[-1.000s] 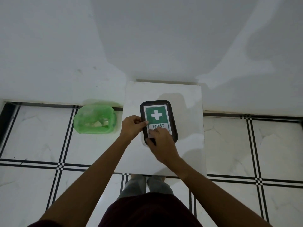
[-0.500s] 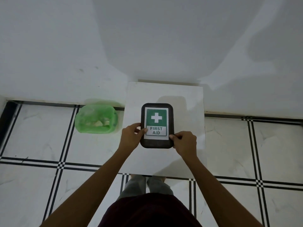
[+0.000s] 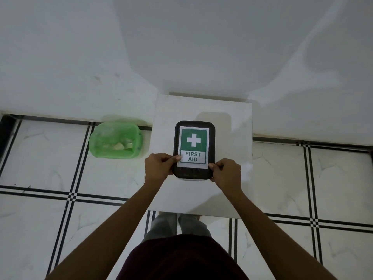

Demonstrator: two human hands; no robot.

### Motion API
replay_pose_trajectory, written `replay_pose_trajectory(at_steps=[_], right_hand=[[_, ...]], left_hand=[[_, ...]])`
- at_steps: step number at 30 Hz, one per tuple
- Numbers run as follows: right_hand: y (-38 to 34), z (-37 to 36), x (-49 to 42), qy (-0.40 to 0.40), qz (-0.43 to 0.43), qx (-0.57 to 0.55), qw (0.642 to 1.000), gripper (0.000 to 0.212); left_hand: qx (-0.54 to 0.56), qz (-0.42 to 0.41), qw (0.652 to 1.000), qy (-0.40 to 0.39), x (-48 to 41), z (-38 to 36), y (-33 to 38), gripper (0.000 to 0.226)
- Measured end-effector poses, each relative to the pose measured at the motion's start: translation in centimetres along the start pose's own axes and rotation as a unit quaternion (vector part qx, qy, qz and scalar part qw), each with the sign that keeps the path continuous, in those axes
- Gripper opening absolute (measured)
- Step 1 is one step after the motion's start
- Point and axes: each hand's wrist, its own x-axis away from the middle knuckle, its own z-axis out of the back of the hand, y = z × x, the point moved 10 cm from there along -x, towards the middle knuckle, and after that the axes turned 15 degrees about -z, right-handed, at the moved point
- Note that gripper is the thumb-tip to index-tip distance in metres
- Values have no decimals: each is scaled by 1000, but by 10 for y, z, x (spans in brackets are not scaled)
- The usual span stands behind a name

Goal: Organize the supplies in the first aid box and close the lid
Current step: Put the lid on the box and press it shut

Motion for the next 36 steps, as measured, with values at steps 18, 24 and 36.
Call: replay_pose_trajectory(at_steps=[18,24,36], right_hand=[[5,-9,-8,-58,-26,-13,998,13],[14,-16,-11,-63,-50,-23,996,10],[-22,-3,-29,-90,-10,70,993,22]], left_hand=[[2,60,998,29,9,3,-12,26],[16,110,994,2,6,-5,-23,34],[-11,30,999,8,-19,-7,0,44]])
